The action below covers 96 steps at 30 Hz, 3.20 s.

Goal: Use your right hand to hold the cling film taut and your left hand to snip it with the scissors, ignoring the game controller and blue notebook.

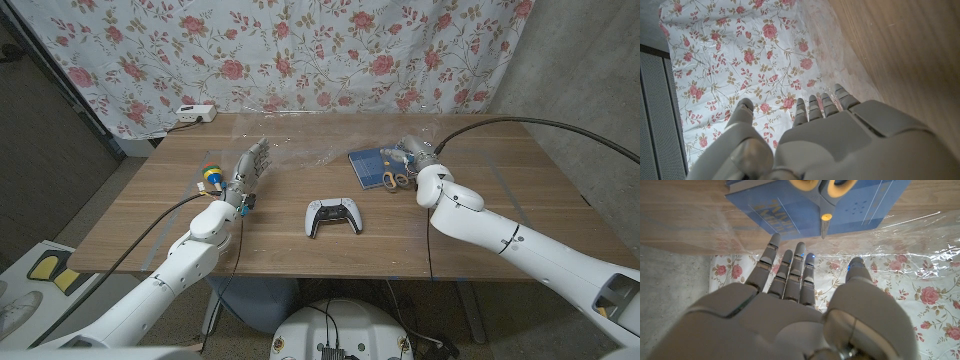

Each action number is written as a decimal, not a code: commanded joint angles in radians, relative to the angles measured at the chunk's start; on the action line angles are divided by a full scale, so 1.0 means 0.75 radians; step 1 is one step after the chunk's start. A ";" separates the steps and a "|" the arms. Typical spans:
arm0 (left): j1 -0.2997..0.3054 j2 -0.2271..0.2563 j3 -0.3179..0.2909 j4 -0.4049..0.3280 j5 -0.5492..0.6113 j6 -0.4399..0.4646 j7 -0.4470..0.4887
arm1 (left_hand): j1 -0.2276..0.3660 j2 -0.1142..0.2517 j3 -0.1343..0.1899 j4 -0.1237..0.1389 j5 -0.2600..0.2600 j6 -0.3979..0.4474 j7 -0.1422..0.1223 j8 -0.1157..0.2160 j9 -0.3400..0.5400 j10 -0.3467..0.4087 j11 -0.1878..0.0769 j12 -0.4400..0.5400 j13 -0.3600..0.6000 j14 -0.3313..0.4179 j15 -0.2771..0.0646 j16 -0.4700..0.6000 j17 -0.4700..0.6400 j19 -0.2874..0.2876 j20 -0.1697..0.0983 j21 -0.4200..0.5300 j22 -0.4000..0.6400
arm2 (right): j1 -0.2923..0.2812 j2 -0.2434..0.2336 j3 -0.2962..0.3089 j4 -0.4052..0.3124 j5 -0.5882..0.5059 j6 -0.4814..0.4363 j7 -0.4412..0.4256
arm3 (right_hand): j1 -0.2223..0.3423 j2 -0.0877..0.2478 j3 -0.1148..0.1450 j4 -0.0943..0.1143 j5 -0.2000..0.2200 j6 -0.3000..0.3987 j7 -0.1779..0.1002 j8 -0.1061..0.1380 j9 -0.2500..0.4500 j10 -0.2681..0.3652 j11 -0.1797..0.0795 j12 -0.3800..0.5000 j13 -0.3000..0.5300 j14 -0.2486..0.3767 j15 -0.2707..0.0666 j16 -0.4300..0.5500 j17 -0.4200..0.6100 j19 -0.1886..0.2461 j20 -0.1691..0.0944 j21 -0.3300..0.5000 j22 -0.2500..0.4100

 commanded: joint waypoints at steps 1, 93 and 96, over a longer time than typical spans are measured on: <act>-0.003 -0.008 0.001 0.013 -0.015 -0.009 -0.024 | 0.007 -0.005 -0.004 0.004 0.004 0.017 0.001 0.010 0.004 0.013 -0.004 0.008 0.004 -0.005 0.003 0.006 0.007 0.001 -0.001 0.010 0.001 | 0.042 0.003 -0.067 0.028 -0.056 -0.050 0.013 | 0.015 0.003 0.012 0.000 0.009 0.023 0.000 -0.002 0.002 0.020 0.000 0.009 0.003 0.022 -0.004 0.010 0.008 0.005 -0.004 0.015 0.004; -0.027 -0.018 0.007 0.052 -0.032 0.005 -0.042 | 0.006 -0.006 -0.017 0.008 0.003 0.022 0.001 0.008 0.004 0.015 0.002 0.008 0.004 -0.033 0.003 0.004 0.007 -0.010 -0.015 0.009 0.001 | 0.290 0.122 -0.414 0.241 -0.270 -0.288 0.181 | -0.070 -0.015 -0.009 0.045 -0.006 0.161 0.043 -0.019 0.006 0.170 -0.037 0.076 -0.018 0.130 -0.023 -0.008 0.022 0.044 0.012 0.070 0.013; -0.025 -0.017 0.007 0.049 -0.032 0.005 -0.043 | 0.006 -0.006 -0.017 0.008 0.003 0.021 0.002 0.008 0.004 0.015 0.002 0.008 0.004 -0.033 0.001 0.004 0.007 -0.010 -0.015 0.009 0.001 | 0.292 0.122 -0.415 0.245 -0.268 -0.289 0.186 | -0.071 -0.014 -0.008 0.045 -0.006 0.163 0.044 -0.020 0.006 0.171 -0.035 0.076 -0.019 0.131 -0.022 -0.010 0.022 0.043 0.013 0.070 0.013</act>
